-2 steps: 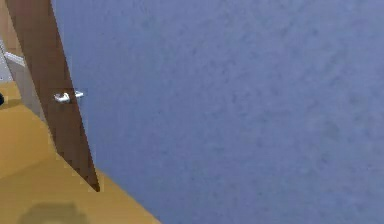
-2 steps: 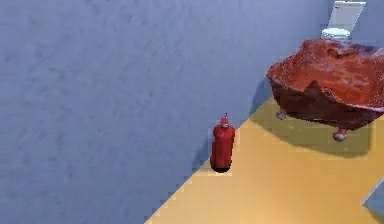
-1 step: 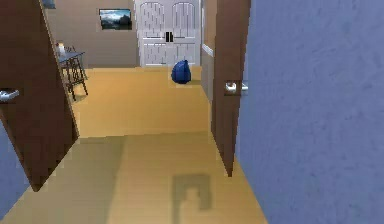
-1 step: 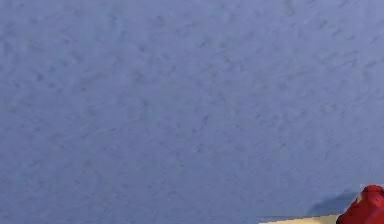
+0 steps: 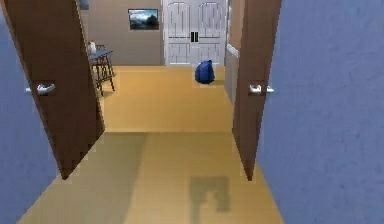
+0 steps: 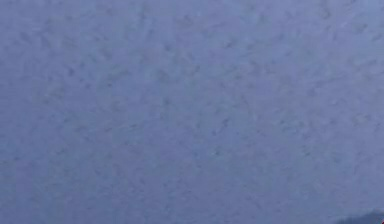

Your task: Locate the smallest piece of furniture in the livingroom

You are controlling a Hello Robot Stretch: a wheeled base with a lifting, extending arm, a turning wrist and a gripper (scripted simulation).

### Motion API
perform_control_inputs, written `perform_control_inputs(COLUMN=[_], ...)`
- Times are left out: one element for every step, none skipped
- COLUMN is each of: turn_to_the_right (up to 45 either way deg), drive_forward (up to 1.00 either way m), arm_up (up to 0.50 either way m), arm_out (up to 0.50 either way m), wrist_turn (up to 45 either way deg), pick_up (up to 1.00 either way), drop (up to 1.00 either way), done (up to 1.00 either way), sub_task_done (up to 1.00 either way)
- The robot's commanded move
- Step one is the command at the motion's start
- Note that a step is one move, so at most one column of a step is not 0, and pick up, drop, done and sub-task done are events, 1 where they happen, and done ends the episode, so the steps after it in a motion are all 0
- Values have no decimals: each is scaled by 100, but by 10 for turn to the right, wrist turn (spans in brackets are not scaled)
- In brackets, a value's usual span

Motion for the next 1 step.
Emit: perform_control_inputs(turn_to_the_right=[0], drive_forward=[50], arm_up=[0], arm_out=[0], wrist_turn=[0], pick_up=[0], drop=[0], done=[0], sub_task_done=[0])
